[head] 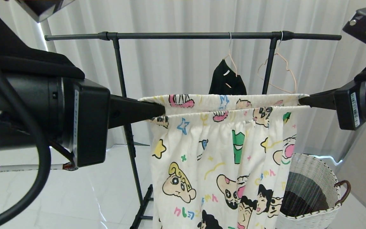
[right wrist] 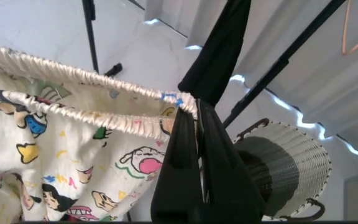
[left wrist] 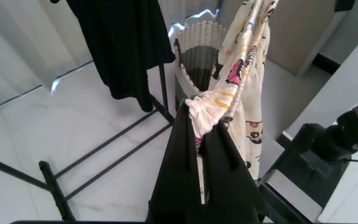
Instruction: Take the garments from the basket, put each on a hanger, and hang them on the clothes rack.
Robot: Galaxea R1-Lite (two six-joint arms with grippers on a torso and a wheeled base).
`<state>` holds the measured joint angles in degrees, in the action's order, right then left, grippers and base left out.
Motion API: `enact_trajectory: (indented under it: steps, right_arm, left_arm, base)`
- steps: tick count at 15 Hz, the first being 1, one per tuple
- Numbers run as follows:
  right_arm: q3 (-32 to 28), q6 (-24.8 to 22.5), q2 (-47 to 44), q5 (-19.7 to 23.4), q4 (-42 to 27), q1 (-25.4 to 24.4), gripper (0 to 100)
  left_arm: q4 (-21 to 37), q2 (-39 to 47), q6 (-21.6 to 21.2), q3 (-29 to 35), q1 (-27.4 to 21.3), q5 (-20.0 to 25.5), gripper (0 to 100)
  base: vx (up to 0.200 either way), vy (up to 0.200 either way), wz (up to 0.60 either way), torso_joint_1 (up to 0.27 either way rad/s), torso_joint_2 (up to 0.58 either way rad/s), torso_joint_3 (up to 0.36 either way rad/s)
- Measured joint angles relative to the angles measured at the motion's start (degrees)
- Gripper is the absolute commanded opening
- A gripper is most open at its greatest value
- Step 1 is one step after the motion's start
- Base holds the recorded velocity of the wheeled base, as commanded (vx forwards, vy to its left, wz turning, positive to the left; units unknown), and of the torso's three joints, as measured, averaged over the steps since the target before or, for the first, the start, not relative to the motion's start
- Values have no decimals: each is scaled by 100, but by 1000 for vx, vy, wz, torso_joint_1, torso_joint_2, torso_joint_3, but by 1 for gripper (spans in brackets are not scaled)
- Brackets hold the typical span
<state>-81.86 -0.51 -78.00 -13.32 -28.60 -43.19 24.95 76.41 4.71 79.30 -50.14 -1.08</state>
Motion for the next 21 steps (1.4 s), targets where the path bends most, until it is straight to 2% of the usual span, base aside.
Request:
enact_trajectory:
  steps: [2,5,8,10,14,18,21]
  right_arm:
    - [16,0,55,121,-271,122,0]
    - [33,-2,361,591,-1108,190,0]
    - [39,-2,724,774,-1596,-195,0]
    - [46,0,855,775,-1670,-494,0]
    - [49,0,918,769,-1662,-650,0]
    - [80,-2,877,739,-1390,-551,0]
    - [77,-61,578,772,-339,-104,0]
  left_arm:
    - [-101,44,-154,9,4,0,0]
    - [-556,228,-461,20,100,22,0]
    - [-1157,600,-503,33,157,57,0]
    - [-1234,794,-500,35,199,106,0]
    - [-1240,903,-492,22,240,113,0]
    - [-1202,807,-405,-50,251,113,0]
    - [-859,503,-382,-343,190,245,0]
  base:
    - [0,0,0,0,0,0]
    - [0,0,0,0,0,0]
    - [0,0,0,0,0,0]
    - [0,0,0,0,0,0]
    - [0,0,0,0,0,0]
    - [0,0,0,0,0,0]
    - [0,0,0,0,0,0]
